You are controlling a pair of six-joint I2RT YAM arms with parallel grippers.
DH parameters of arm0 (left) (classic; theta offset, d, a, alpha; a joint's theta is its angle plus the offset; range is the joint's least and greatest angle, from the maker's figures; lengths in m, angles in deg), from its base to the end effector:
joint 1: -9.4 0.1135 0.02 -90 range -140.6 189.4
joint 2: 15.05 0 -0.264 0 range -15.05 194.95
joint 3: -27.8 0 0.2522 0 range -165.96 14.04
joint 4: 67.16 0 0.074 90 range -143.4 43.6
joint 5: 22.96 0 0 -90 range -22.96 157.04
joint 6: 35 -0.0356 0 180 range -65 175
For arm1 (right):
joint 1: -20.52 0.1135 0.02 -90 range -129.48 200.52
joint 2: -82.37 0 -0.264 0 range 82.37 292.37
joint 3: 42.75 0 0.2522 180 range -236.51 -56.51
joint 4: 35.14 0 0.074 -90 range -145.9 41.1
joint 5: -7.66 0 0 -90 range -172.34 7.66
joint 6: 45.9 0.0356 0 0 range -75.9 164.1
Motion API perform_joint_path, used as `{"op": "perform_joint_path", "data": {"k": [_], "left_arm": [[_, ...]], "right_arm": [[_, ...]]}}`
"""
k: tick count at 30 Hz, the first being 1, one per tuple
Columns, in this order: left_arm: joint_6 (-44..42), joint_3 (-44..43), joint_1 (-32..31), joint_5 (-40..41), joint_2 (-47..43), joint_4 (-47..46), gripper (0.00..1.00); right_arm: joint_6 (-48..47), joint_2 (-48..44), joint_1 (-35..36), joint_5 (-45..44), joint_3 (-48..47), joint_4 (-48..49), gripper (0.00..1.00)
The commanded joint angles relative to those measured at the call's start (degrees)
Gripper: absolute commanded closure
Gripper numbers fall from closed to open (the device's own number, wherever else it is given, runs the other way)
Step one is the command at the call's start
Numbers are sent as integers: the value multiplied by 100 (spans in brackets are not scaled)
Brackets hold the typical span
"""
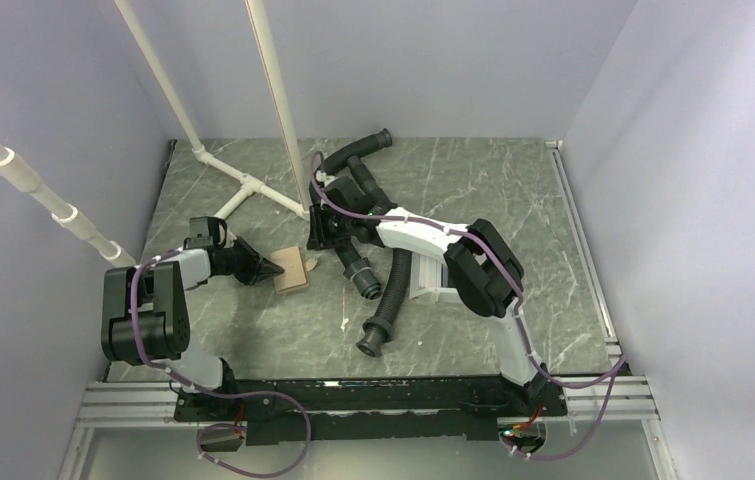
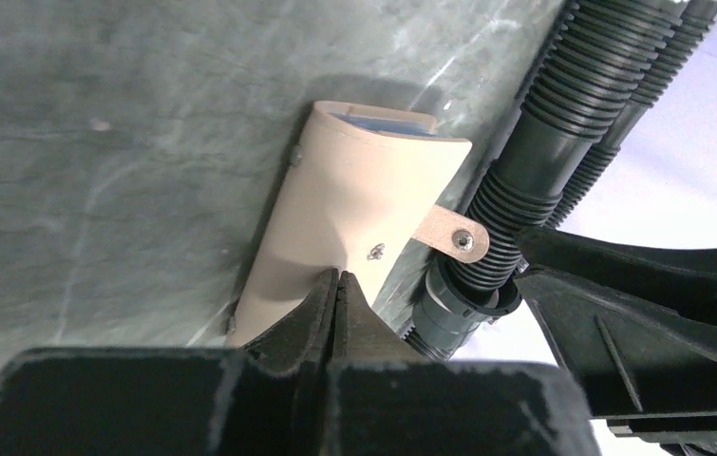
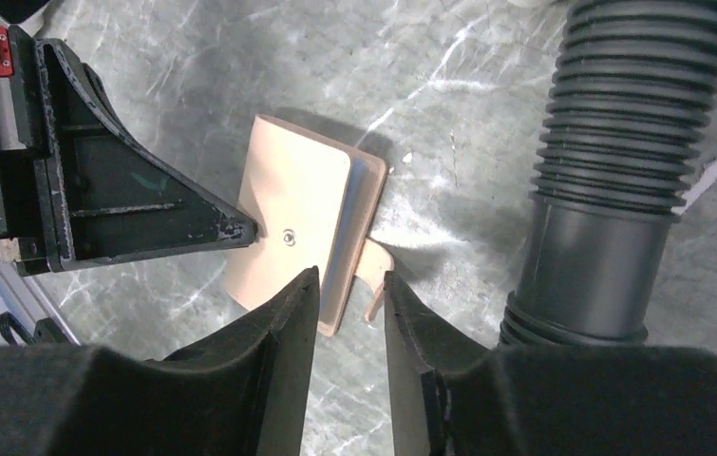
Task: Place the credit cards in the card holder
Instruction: Close the card holder at the center of the board.
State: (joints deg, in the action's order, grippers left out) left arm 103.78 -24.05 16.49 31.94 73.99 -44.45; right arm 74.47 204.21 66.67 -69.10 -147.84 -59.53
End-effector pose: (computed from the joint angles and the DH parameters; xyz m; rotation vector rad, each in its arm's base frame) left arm 0.2687 0.0128 0.1358 -1.0536 2.4733 -1.0480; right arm 0.3285 0.3537 0.1936 -0.4648 2.4118 0.9135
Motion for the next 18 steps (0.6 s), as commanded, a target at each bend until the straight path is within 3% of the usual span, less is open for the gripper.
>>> {"op": "perform_joint_path", "data": {"k": [1,5,11,18], "left_arm": [[-239,-288,90,140,77,522,99],[-331,-365,99,132,282,625,100],[-395,-415,99,13,595,667,100],[-500,-590,97,-48,678,842,100]], "right_arm": [[-164,152,27,-377,-525,-265,69],[-222,183,97,-628,-628,-467,71],[-299,309,202,-644,-834,-819,67],[-252,340,246,-548,-755,-731,72]]}}
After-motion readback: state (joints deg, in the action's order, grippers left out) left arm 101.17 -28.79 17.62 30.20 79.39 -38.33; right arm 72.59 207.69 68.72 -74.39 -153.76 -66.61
